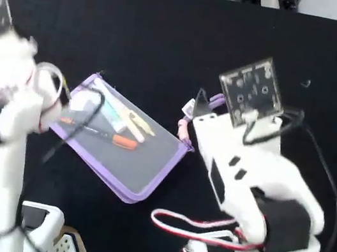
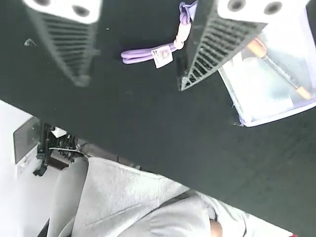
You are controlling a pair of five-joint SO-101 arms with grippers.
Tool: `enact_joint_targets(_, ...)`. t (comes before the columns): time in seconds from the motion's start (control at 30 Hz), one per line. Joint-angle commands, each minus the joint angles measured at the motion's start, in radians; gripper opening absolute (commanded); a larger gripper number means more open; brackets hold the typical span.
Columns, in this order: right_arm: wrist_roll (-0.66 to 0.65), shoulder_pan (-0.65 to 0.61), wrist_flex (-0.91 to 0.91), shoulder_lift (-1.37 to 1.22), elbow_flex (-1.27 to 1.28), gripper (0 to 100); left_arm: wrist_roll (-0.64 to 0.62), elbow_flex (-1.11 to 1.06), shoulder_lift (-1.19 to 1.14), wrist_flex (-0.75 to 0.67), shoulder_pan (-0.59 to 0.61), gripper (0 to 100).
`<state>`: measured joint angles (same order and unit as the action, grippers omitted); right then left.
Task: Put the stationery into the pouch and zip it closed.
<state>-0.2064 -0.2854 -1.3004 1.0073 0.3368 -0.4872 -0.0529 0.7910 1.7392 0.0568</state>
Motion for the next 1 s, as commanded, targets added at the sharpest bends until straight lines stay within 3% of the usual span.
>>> enact_joint_targets(0.0,0.003,-0.006,0.061,0.096,0.067,10.7,-0.002,-0.151,0.193,-0.107,-0.031,3)
enact_joint_targets(0.23,-0.002,-0.006,0.195,0.303,0.252,8.5,-0.002,-0.558,0.555,-0.393,-0.030,3)
enact_joint_targets(0.43,0.006,0.118,0.215,0.366,0.346,8.1,0.000,-0.673,0.766,-0.431,-0.028,3)
enact_joint_targets(0.63,0.124,0.298,0.242,0.369,0.420,8.1,0.069,-0.785,0.796,-0.526,0.113,3)
enact_joint_targets(0.77,0.146,0.321,0.238,0.369,0.444,8.1,0.069,-0.868,0.802,-0.566,0.189,3)
enact_joint_targets(0.97,0.147,0.315,0.236,0.486,0.550,8.1,0.069,-0.944,0.804,-0.562,0.199,3)
